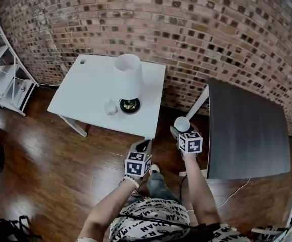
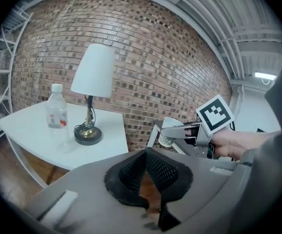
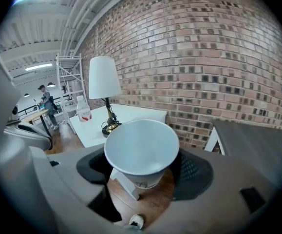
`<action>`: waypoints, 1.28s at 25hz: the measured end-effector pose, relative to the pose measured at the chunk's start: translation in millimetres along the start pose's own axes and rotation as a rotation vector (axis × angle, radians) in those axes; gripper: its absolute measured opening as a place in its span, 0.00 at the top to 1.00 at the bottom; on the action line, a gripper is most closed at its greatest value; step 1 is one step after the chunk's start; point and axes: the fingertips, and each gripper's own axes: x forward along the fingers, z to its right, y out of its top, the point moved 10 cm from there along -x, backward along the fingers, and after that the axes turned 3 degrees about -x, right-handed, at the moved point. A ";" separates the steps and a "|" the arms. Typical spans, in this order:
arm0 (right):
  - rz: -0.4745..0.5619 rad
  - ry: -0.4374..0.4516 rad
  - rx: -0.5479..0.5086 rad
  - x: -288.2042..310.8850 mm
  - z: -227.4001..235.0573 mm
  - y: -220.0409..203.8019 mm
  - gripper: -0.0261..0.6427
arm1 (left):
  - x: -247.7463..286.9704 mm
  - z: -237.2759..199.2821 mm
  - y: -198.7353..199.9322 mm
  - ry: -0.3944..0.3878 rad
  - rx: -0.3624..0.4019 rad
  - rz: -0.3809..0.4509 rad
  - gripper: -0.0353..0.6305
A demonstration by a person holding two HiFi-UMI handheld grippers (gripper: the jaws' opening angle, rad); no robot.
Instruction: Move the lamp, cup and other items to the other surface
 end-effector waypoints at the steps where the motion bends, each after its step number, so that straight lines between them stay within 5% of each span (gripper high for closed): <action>1: 0.004 0.017 -0.010 10.2 -1.8 6.8 0.45 | 2.1 -5.9 1.9 0.017 -0.009 0.007 0.95; 14: -0.022 0.206 -0.133 146.3 -2.3 63.7 0.44 | 49.2 -51.9 30.2 0.167 -0.091 0.050 0.95; 32: -0.037 0.349 -0.227 264.1 -17.9 71.9 0.43 | 88.4 -102.2 18.1 0.311 -0.196 0.067 0.95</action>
